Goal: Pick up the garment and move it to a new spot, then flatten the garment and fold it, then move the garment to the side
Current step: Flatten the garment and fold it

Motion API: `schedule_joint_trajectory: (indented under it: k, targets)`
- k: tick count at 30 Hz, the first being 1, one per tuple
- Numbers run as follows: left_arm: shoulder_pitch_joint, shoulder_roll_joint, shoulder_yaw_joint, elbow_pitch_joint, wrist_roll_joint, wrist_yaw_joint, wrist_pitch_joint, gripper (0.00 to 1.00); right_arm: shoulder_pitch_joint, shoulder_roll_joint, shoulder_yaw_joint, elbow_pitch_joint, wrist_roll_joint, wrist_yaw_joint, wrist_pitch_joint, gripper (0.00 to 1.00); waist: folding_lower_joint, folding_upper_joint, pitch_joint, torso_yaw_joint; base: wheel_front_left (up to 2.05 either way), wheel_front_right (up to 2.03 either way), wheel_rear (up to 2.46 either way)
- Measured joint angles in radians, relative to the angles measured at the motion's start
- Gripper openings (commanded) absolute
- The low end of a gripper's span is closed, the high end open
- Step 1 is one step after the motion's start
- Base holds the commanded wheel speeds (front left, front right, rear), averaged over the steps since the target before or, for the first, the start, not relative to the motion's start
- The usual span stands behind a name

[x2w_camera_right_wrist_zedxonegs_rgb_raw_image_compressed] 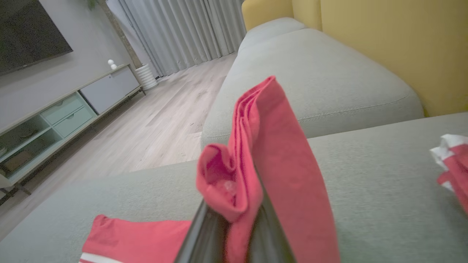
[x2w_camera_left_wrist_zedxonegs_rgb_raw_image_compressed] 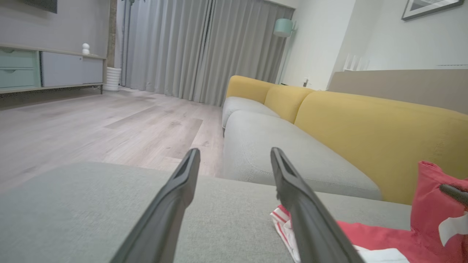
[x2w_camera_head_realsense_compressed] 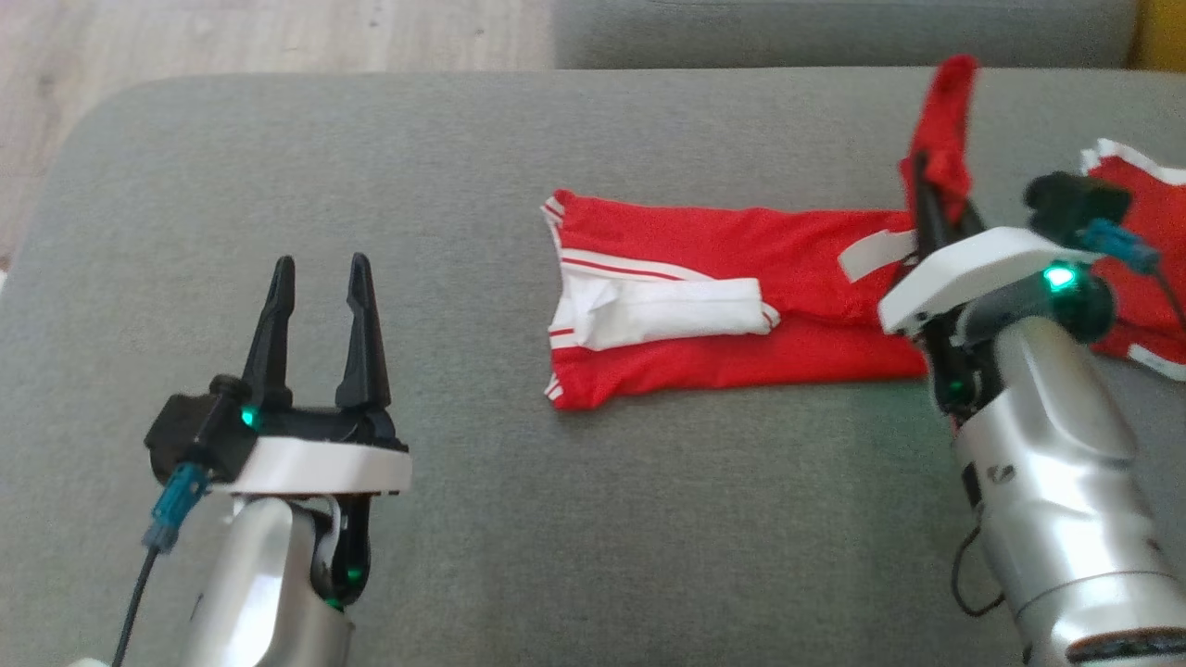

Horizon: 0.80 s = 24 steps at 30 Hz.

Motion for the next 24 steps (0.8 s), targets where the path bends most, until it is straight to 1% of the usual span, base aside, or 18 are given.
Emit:
schedule_joint_trajectory:
  k: [3,6,8,11,12,13,19,24]
  targets:
    - [0.013,0.000,0.000,-0.001,0.000,0.000,0.000,1.00,0.021,0.003,0.090,-0.041,0.060,0.000,0.034,0.00,0.0000,0.0000,-0.007,0.027,0.00,0.00,0.00]
    - [0.014,0.000,-0.008,0.000,-0.009,0.000,0.000,1.00,0.043,0.003,0.212,-0.079,0.152,0.000,0.056,0.00,0.0000,0.0000,-0.011,0.057,0.00,0.00,0.00]
    - [0.014,0.000,-0.012,0.000,-0.010,0.000,0.000,1.00,0.052,0.006,0.283,-0.085,0.191,0.000,0.059,0.00,0.0000,0.0000,-0.012,0.078,0.00,0.00,0.00]
    - [0.014,0.000,-0.016,0.003,-0.020,0.000,0.000,1.00,0.064,0.005,0.361,-0.082,0.251,0.000,0.060,0.00,0.0000,0.0000,-0.014,0.109,0.00,0.00,0.00]
    - [0.015,0.000,-0.018,0.007,-0.024,0.000,0.000,1.00,0.070,0.006,0.384,-0.077,0.275,0.000,0.060,0.00,0.0000,0.0000,-0.015,0.119,0.00,0.00,0.00]
    - [0.018,0.000,-0.020,0.017,-0.025,0.000,0.000,1.00,0.080,0.005,0.429,-0.062,0.318,0.000,0.057,0.00,0.0000,0.0000,-0.016,0.138,0.00,0.00,0.00]
    - [0.027,0.000,-0.040,0.027,-0.035,0.000,0.000,1.00,0.080,0.006,0.533,0.018,0.387,0.000,0.024,0.00,-0.0001,0.0000,-0.002,0.182,0.00,0.00,0.00]
    - [0.025,-0.001,-0.057,0.031,-0.044,0.000,0.000,1.00,0.042,0.003,0.601,0.067,0.480,0.000,-0.016,0.00,0.0001,0.0000,0.024,0.205,0.00,0.00,0.00]
